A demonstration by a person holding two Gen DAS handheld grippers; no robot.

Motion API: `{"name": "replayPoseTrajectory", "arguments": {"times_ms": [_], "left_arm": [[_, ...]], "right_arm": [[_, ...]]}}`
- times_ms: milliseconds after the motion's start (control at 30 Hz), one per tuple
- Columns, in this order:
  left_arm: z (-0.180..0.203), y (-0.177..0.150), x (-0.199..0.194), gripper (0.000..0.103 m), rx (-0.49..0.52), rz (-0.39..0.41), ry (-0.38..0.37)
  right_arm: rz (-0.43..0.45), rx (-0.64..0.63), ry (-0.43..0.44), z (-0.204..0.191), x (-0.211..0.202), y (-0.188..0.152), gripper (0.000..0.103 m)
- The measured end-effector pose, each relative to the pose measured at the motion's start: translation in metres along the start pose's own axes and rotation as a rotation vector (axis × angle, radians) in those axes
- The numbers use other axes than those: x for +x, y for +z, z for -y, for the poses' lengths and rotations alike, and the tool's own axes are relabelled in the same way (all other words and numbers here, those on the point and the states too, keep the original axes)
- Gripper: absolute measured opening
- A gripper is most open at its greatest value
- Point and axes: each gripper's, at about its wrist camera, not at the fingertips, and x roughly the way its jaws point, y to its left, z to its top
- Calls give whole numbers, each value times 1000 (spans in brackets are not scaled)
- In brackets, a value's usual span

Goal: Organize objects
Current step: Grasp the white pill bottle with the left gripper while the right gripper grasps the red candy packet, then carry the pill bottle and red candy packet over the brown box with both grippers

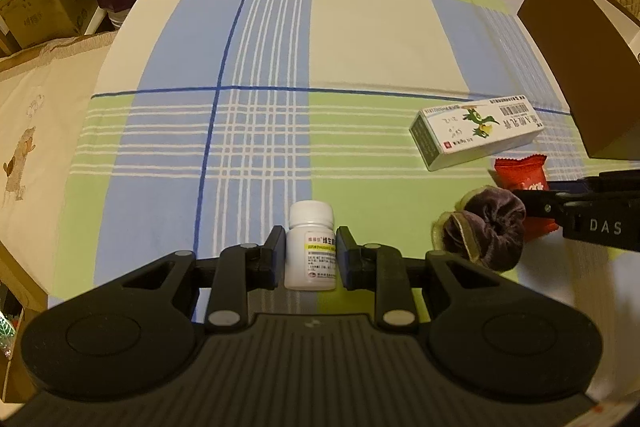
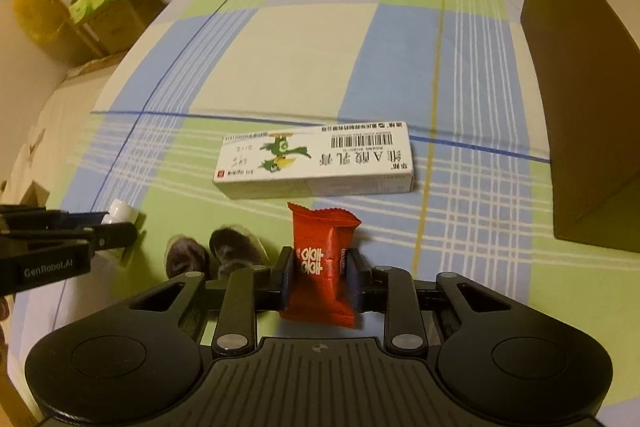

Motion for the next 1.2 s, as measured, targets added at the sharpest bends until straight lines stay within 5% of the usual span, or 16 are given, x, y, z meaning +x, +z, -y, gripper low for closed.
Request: {"name": "replayPoseTrajectory", "arguments": {"times_ms": [533,1200], "left_arm": [[30,-26,-30,22,-10,-2,-11],[147,-8,-101,22,108,152,-144]], "right_arm": [[14,58,45,38,-56,-40,22],[159,110,71,95,-157,-66,22]]}}
